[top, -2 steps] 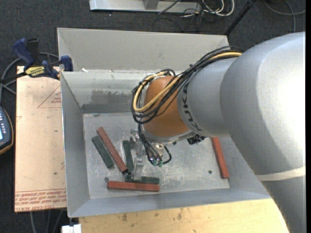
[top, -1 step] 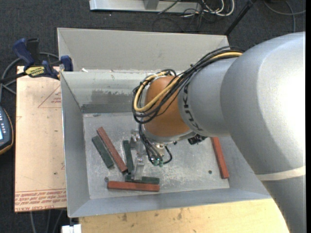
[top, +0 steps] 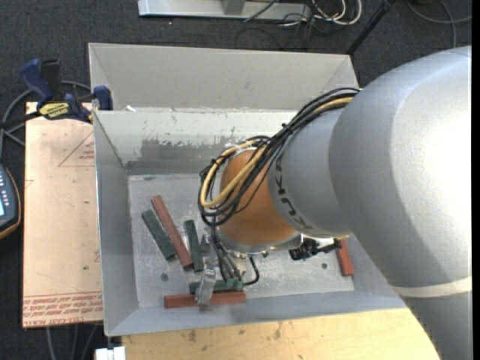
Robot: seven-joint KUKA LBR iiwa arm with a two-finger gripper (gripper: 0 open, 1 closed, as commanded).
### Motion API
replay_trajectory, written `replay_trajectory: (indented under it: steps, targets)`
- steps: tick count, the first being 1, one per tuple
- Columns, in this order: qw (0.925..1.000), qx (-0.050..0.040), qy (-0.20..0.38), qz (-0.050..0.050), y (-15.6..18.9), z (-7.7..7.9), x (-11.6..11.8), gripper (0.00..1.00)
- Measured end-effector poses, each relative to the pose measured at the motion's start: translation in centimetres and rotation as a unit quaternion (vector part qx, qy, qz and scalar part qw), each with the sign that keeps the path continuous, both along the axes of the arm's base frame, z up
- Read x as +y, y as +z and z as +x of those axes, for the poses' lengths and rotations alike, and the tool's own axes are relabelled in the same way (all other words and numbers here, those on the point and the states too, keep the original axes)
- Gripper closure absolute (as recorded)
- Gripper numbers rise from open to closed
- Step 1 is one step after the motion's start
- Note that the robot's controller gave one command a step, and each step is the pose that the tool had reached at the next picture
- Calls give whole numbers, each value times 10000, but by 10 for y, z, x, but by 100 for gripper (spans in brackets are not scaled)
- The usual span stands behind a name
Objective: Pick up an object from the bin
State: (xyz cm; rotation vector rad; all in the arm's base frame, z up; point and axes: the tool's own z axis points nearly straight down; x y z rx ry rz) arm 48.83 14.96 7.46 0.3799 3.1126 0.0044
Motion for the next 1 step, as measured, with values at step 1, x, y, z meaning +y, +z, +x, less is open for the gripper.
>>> replay_trajectory:
  steps: [1]
  targets:
    - [10000, 14, -1, 5, 2, 0, 0, 100]
